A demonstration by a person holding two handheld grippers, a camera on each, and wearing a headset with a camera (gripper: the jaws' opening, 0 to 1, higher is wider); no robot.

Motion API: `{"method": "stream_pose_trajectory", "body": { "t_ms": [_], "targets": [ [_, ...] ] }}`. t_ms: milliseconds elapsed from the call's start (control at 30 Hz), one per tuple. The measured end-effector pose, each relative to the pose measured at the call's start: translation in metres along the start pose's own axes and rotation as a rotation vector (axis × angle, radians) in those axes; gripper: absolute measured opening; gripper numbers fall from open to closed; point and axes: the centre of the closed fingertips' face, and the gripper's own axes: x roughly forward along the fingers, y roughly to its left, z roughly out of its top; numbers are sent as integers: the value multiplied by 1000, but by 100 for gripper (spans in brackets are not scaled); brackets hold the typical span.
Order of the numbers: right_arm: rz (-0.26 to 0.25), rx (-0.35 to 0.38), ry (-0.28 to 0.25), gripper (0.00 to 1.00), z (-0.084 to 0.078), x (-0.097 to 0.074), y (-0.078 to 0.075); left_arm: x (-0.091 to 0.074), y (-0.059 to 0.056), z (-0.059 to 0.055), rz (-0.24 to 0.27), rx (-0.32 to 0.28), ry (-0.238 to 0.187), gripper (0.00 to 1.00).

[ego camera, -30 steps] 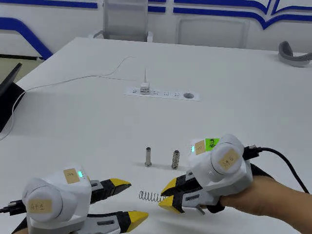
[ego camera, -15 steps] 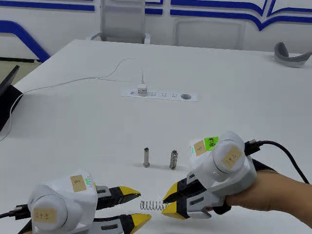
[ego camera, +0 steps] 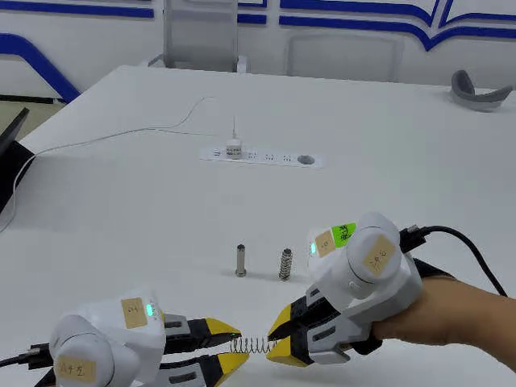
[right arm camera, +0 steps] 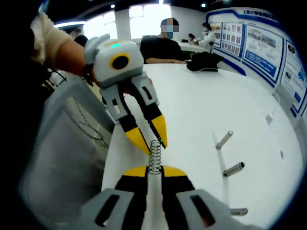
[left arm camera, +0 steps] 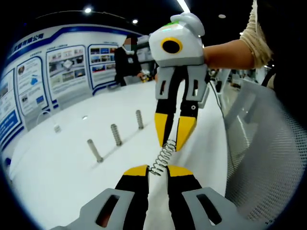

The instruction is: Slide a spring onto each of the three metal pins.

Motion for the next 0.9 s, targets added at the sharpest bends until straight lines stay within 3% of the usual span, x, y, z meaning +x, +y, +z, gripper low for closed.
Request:
{"method": "stream_pose_trajectory", "body": {
  "t_ms": [267,900],
  "targets": [
    [-14,-8,-42,12,18,-9,0,0,1,0,4,1,2,12],
    [-61,-32,-137,12,47,-11,-1,2,-3,5,-1,-12,-7,11]
  ]
}}
